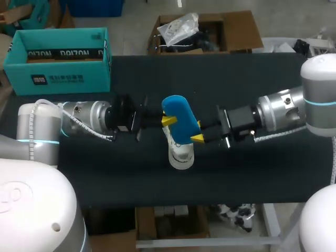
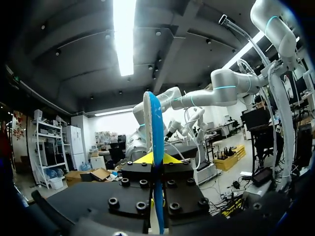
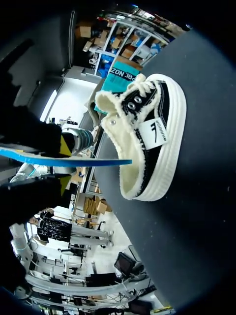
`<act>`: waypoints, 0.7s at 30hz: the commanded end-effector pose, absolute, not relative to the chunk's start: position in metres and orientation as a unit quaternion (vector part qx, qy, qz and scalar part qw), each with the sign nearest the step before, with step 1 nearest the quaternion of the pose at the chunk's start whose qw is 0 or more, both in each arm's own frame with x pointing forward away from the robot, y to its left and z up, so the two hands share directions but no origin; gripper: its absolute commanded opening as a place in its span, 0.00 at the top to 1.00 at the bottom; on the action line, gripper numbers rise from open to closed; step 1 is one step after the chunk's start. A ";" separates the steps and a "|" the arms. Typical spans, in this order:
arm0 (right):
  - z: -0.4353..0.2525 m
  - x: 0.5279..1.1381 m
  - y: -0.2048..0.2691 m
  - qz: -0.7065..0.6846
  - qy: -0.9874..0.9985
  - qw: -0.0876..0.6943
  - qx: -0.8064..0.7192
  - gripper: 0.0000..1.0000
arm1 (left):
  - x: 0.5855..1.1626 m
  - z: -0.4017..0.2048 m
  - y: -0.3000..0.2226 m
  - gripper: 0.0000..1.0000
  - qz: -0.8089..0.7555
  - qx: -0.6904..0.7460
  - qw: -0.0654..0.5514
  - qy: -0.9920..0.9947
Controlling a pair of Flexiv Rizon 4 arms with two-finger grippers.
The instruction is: Open the shoe tongue, take the insole out of the shoe, put the insole back into the shoe, and pack the shoe into the shoebox
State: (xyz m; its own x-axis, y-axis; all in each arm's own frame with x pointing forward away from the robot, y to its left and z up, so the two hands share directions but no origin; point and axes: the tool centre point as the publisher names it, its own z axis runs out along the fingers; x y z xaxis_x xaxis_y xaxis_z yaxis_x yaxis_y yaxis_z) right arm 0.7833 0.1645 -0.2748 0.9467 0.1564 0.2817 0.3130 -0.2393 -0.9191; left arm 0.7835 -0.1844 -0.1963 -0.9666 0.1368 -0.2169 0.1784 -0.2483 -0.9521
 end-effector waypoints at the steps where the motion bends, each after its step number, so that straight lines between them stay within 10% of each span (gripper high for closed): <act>1: -0.278 0.785 0.163 -0.063 -0.152 0.603 -0.781 1.00 | 0.784 -0.203 -0.188 1.00 -0.786 0.129 0.013 0.605; 6: -0.277 0.782 0.161 -0.067 -0.157 0.601 -0.781 1.00 | 0.785 -0.204 -0.185 1.00 -0.781 0.126 -0.005 0.612; 8: -0.277 0.780 0.159 -0.068 -0.163 0.603 -0.778 1.00 | 0.788 -0.203 -0.179 0.51 -0.776 0.130 -0.015 0.617; 9: -0.277 0.778 0.159 -0.068 -0.164 0.603 -0.777 1.00 | 0.789 -0.202 -0.176 0.00 -0.775 0.131 -0.016 0.618; 21: -0.264 0.749 0.153 -0.049 -0.221 0.620 -0.751 1.00 | 0.807 -0.199 -0.144 0.00 -0.669 0.175 -0.081 0.718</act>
